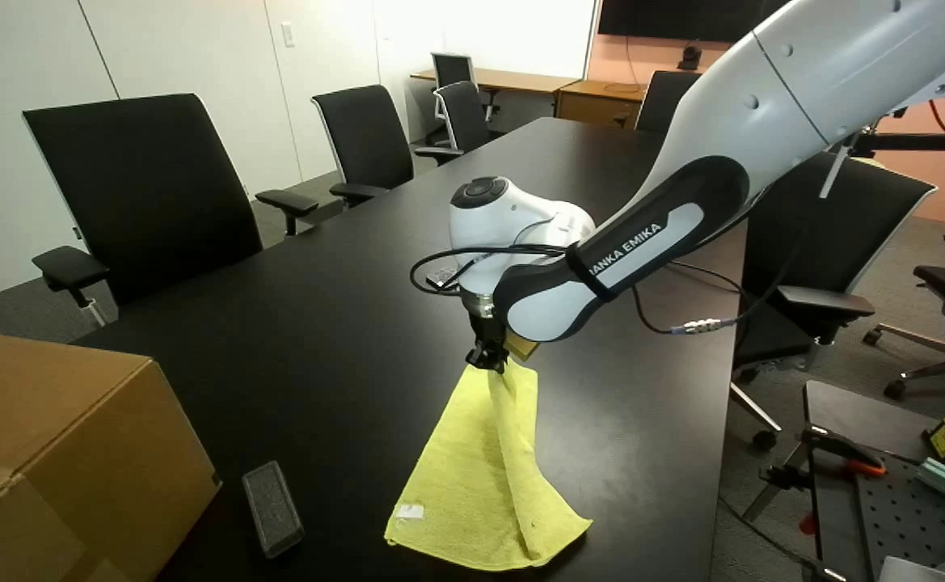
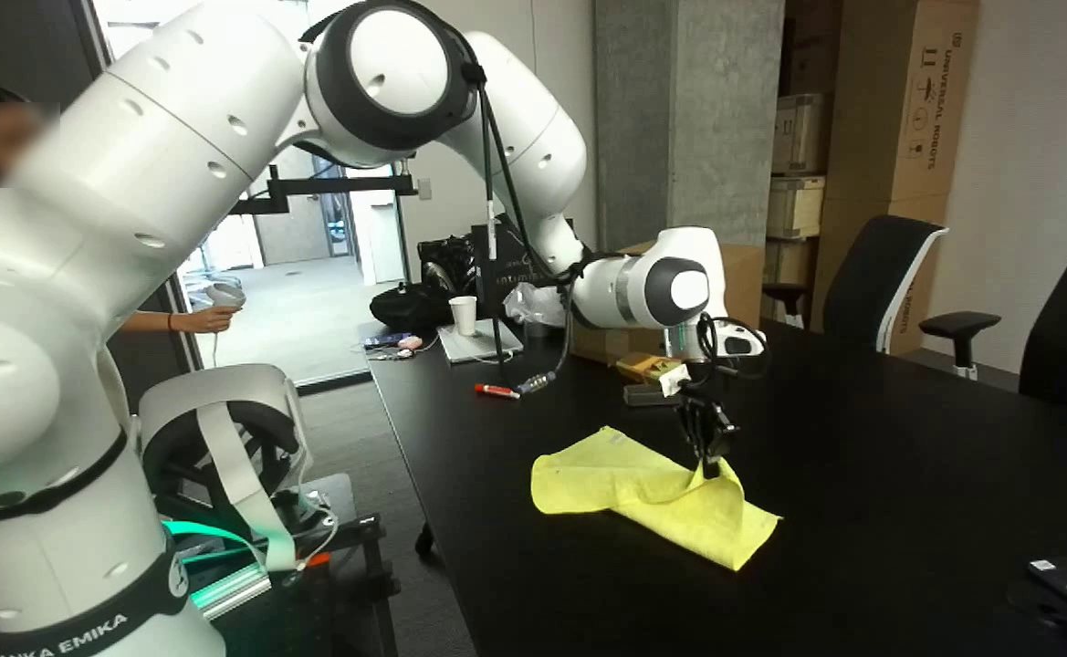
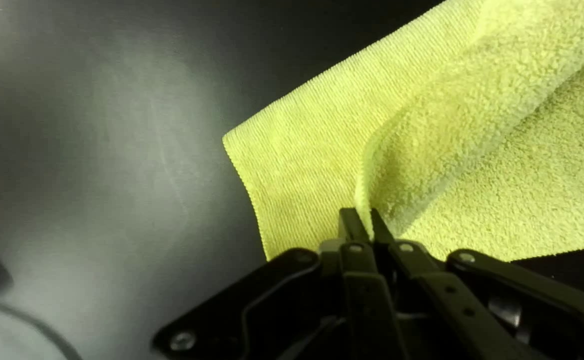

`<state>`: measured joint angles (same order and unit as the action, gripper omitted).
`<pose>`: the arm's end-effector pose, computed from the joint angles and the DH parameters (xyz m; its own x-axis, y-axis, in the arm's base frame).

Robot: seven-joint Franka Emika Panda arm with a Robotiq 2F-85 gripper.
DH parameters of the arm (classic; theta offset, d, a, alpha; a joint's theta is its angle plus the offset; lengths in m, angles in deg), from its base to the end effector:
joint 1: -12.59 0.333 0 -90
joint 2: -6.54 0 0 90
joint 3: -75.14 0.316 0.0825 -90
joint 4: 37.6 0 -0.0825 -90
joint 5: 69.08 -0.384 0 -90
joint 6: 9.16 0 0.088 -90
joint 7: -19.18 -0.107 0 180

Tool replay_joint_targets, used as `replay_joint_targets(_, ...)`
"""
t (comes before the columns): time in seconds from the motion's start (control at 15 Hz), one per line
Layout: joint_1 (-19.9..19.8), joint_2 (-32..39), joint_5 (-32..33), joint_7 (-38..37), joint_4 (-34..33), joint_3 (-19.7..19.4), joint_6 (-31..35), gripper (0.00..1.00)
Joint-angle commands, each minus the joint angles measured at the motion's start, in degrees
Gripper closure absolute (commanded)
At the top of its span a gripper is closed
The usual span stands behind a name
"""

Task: Fold the towel on the table

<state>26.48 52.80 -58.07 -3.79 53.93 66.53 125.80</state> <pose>0.6847 0.0732 0.1570 0.9921 -0.1216 0.0300 -0.1253 -0.9622 0.2420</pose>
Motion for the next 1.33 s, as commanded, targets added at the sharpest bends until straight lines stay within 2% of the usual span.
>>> replay_joint_targets(0.0,0.9,3.7,1.1,-3.1,-6.3,-1.3,-2.8,0.68)
replay_joint_targets(0.07,0.8,4.1,1.0,-3.5,-6.8,-1.3,-2.8,0.67)
replay_joint_targets(0.13,0.7,4.5,0.7,-3.9,-7.4,-1.3,-2.6,0.61)
replay_joint_targets(0.33,0.7,4.2,0.1,-5.2,-7.6,-1.0,-1.6,0.38)
replay_joint_targets(0.47,1.0,2.9,0.1,-5.8,-6.2,-0.9,-0.9,0.23)
replay_joint_targets(0.67,1.3,-0.7,0.3,-4.1,-0.4,0.3,0.8,0.02)
replay_joint_targets(1.2,3.7,-11.3,4.1,9.2,21.5,7.9,6.6,0.00)
replay_joint_targets(1.27,5.1,-11.9,6.0,9.4,23.6,7.7,7.0,0.00)
